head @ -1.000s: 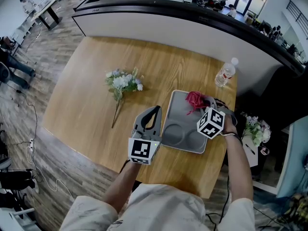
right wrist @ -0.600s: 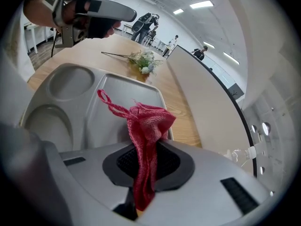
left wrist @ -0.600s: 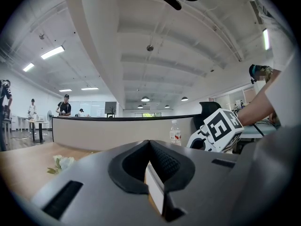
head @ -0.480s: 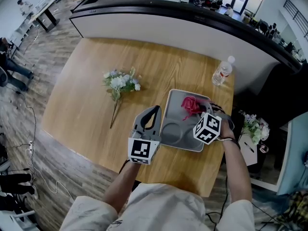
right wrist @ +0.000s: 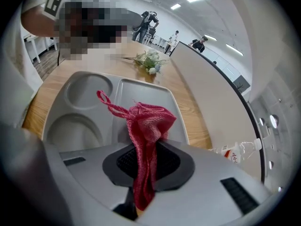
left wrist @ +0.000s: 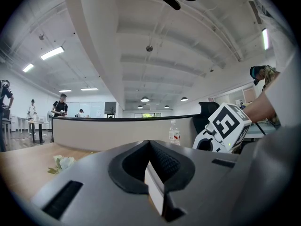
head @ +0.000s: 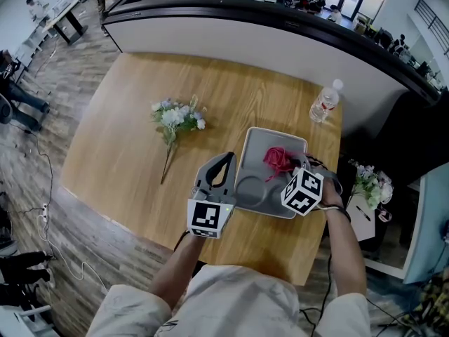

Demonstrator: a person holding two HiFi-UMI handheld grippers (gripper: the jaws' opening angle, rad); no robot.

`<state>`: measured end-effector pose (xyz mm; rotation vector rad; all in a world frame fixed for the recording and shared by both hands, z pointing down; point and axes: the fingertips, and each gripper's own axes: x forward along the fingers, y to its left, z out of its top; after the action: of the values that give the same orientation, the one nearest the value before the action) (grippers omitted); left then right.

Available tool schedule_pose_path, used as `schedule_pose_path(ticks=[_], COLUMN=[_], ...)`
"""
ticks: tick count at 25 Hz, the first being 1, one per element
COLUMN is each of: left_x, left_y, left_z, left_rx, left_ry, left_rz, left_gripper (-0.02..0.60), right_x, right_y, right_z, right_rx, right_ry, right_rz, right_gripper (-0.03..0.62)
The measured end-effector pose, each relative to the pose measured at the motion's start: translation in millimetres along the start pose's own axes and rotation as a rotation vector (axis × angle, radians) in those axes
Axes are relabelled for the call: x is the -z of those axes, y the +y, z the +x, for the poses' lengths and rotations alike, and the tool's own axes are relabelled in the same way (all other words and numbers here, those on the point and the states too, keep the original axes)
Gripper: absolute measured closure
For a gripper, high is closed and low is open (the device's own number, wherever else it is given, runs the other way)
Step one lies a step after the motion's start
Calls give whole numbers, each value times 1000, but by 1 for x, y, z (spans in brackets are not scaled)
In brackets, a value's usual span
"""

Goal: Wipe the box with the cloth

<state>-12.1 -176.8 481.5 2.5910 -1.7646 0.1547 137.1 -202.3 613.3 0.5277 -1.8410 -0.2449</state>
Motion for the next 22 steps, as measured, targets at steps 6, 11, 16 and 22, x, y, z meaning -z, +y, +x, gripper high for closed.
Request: schedule_pose_path(ticks=[6, 11, 16, 22], left_x=[-2, -1, -2, -4], left_y=[-1, -3, -2, -2], left_z=[-2, -3, -5, -8], left_rx=[-3, -8, -12, -24], left_ry=[-1, -1, -2, -6], left_rz=[6, 7, 16, 26], left_gripper=[568, 568, 568, 568], right_x=[1, 2, 4, 3], right_y=[10, 22, 27, 41], right_z=[-7, -13, -19, -32], right_rx=[-23, -55, -66, -112], right_ry=[-5, 14, 33, 12], right_rz=[14, 10, 17, 44], right_gripper=[533, 533, 534, 534])
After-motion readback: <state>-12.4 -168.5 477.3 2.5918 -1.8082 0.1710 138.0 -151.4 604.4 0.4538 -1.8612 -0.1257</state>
